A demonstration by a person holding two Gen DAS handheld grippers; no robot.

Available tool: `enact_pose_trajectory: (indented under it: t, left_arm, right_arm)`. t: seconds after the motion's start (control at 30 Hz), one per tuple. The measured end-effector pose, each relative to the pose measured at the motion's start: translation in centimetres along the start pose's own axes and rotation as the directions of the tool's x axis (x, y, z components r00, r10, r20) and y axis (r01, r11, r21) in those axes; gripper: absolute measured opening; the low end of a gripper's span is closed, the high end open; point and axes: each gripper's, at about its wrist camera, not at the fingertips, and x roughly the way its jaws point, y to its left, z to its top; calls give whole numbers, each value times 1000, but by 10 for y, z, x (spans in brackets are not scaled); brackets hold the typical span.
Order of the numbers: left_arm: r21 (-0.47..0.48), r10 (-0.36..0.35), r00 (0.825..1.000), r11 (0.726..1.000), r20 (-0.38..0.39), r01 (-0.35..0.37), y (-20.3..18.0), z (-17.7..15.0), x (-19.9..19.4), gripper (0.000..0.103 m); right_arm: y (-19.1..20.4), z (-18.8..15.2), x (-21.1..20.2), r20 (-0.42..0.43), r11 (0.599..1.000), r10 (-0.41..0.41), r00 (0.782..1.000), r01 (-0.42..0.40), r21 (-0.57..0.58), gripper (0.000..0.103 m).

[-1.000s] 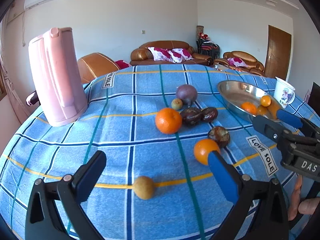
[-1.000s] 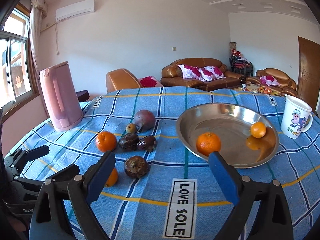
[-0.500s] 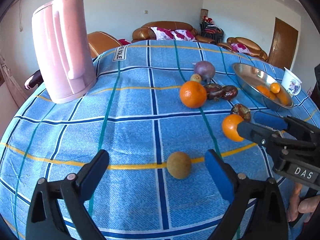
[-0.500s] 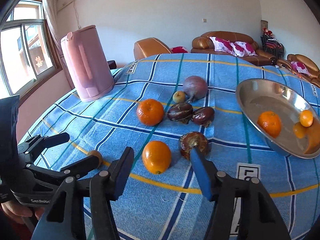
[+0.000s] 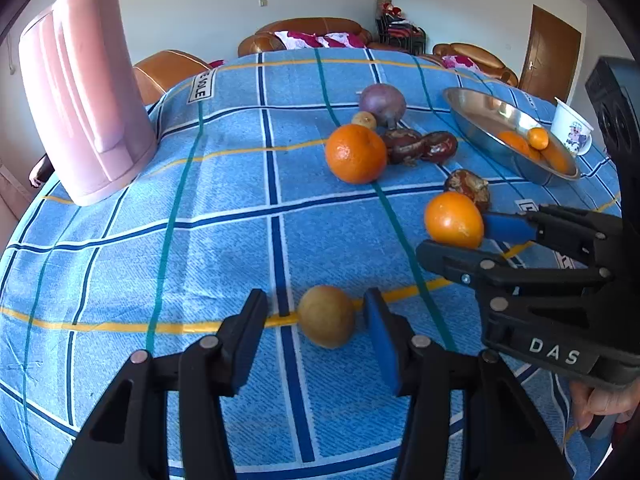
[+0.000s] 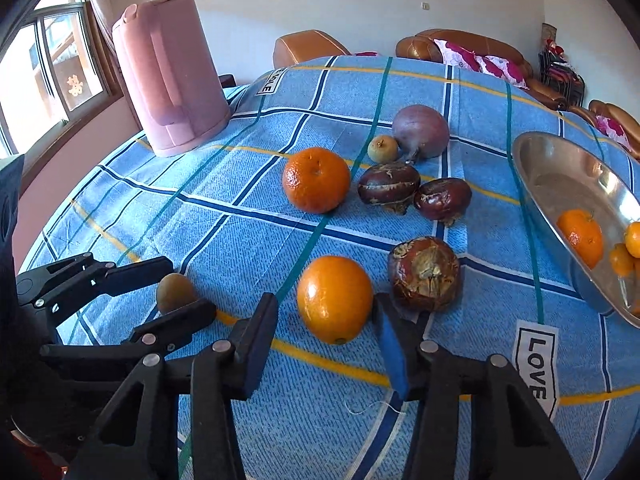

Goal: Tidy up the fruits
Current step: 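Grasp a small brown round fruit with the left tool while the right grasps an orange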

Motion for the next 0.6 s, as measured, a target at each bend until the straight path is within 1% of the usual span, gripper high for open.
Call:
enact_pose_trajectory:
  t: [0.03,0.07,0.1,0.13,0.17,0.27,0.33,0.43,0.53,0.6]
  left_arm:
    - [1,-7,1000,1000,0,7,0,0,0,51]
    - [6,-13,1000,1000,1,13,-1,0,0,48]
    - [17,-20,1000,1000,4,20,-3,0,0,39]
    - [30,-24,1000,999,6,24,-6,0,-2,32]
    - [45,-15,1000,999,9,15,-9,0,-2,28]
    - [63,5,1000,998,15,-6,-12,1,-4,28]
    - [52,-5,1000,999,23,4,-10,1,-7,28]
    - [7,-42,998,999,48,42,-1,1,-11,28]
    - [-46,-78,990,995,116,84,9,0,-23,28]
    - [-78,-97,980,991,173,112,15,-1,-32,28]
  right_arm:
    - [1,0,0,0,1000,-8,1000,8,-2,41]
    - [0,0,0,0,1000,-9,1000,9,0,38]
    - [0,1,0,1,1000,-7,1000,7,1,38]
    - [0,1,0,2,1000,-6,1000,6,3,38]
    - [-1,1,-1,2,1000,-5,1000,5,4,38]
    - [-4,0,-4,17,1000,16,1000,-16,13,38]
    - [-8,-2,-12,63,998,49,997,-51,29,38]
    - [-15,-5,-27,144,993,100,985,-108,49,38]
    - [-16,-8,-41,213,990,125,969,-136,39,38]
    - [-15,-11,-50,252,991,118,960,-129,24,38]
